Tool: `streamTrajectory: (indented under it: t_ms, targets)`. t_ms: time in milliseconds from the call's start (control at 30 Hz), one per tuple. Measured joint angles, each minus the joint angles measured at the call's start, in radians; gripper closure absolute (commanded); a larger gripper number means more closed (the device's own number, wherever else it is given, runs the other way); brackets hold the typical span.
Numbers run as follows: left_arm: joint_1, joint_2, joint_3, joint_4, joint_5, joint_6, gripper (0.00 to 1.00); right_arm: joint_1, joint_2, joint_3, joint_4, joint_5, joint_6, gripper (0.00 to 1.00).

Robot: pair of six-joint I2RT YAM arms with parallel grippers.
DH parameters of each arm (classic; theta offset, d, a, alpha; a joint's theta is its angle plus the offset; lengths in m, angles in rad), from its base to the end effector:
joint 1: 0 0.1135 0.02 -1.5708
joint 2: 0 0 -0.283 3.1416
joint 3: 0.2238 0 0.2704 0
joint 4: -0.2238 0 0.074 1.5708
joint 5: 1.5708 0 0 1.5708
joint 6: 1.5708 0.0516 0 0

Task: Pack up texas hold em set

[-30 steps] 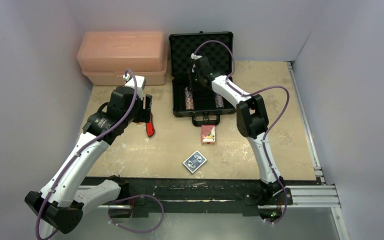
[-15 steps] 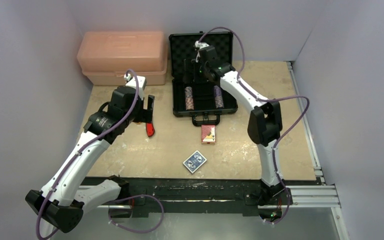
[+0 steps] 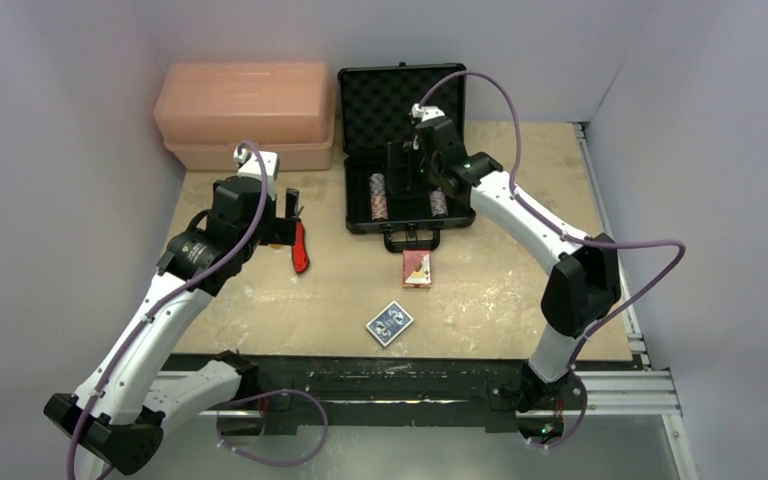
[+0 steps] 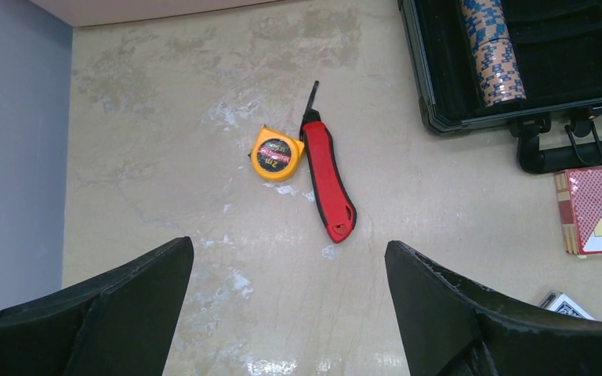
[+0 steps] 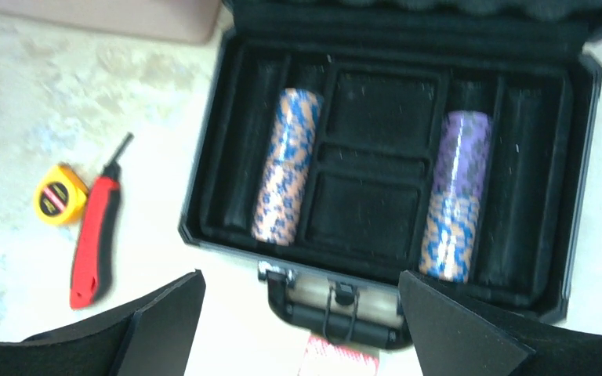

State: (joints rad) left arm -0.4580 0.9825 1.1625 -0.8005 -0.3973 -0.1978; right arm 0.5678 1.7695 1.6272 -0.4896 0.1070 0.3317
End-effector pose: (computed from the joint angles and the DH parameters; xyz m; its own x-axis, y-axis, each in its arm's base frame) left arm 0.1977 -0.0752 0.3845 -0.5360 0.0622 -0.8419 0.0204 0.9979 0.0607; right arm 0.3794 0.2355 0.3389 -0.6213 -0.0123 -0.7835 -0.2747 0.9398 0.2031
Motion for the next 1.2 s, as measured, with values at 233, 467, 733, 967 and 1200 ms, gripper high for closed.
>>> streamTrajectory:
  t_ms: [233,467,733,967,1200]
  targets:
    - [0.000,-0.002,0.000,-0.002,-0.008,0.000,0.08,0.069,-0.089,-0.148,-0.083,0.120,0.083,0.01]
    - [0.000,-0.011,0.000,-0.002,-0.019,0.000,0.08,0.141,-0.228,-0.376,-0.074,0.136,0.186,0.01]
    - [0.000,-0.031,0.000,-0.002,-0.019,0.000,0.08,0.136,-0.391,-0.555,0.011,0.176,0.257,0.01]
    - [0.001,-0.045,-0.005,-0.001,-0.018,0.000,0.08,0.103,-0.514,-0.640,0.127,0.148,0.293,0.01]
    - [0.001,-0.062,-0.015,-0.001,-0.018,-0.001,0.09,0.099,-0.452,-0.598,0.084,0.132,0.298,0.01]
